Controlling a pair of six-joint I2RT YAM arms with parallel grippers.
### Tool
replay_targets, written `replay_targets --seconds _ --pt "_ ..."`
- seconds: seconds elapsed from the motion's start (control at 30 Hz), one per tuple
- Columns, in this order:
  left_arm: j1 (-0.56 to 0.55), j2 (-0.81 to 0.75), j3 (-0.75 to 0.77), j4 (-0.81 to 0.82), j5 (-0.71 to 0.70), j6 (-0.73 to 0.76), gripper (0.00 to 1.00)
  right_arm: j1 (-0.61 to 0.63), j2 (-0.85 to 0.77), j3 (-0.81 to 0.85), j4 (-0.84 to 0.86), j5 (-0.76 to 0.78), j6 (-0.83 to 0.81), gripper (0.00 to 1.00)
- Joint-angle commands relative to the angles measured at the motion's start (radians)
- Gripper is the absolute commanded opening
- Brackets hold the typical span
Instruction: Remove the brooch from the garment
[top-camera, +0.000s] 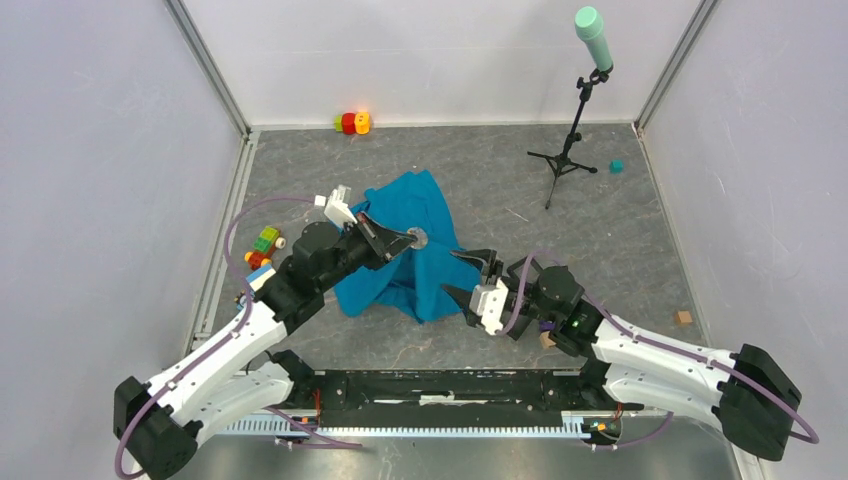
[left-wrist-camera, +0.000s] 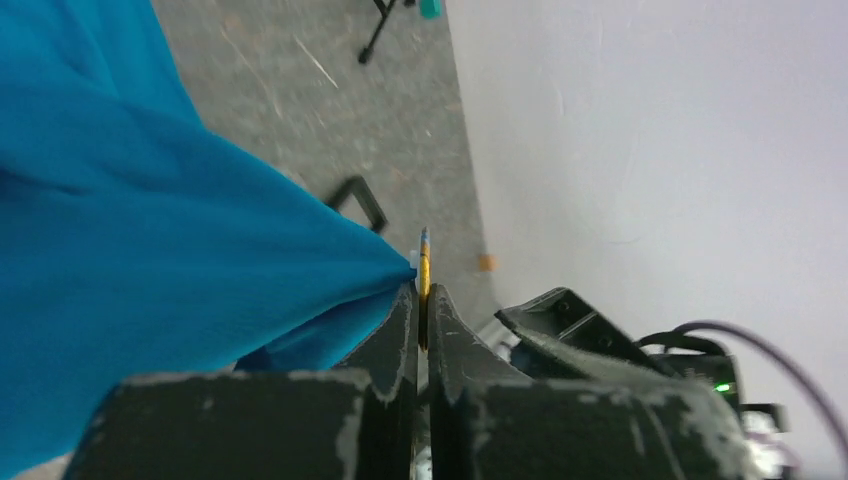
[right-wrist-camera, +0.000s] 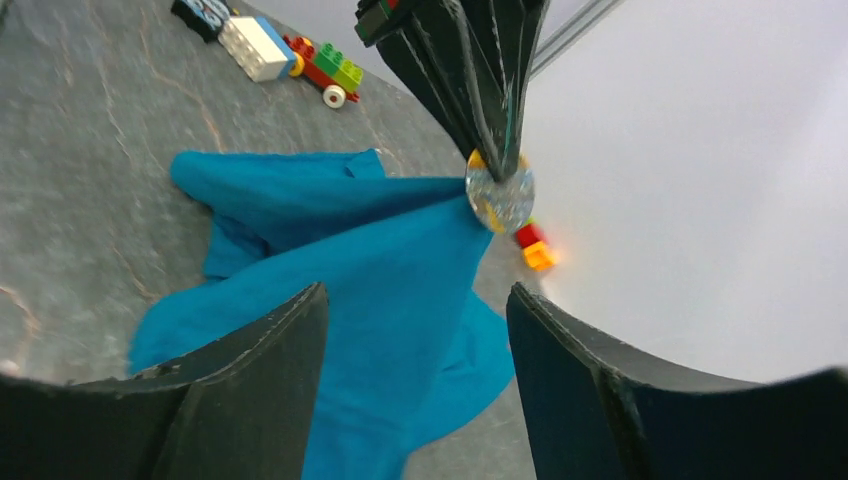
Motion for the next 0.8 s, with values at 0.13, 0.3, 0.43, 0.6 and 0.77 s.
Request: replay_targets --seconds 0.13,0.3,0.43,0.6,0.77 --pt "-0.008 -0.013 -0.034 0.145 0.007 0.6 0.02 0.003 0.0 0.121 -0.092 0.182 0.558 0.74" --pt "-0.012 -0.068 -0.127 0.342 0.137 0.857 0.02 -0.002 0.012 0.16 -0.101 0.194 0.604 0.75" --pt "-0.012 -0.107 -0.18 0.424 0.256 1.02 0.02 -0.027 0.033 0.217 -0.167 0.186 0.635 0.75" --pt "-0.012 -0.101 -0.231 0.579 0.356 1.018 0.02 -0.123 0.089 0.333 -0.319 -0.018 0.657 0.65" --pt "-0.011 -0.075 -0.236 0.659 0.455 0.985 0.02 -0.254 0.16 0.389 -0.335 -0.339 0.705 0.48"
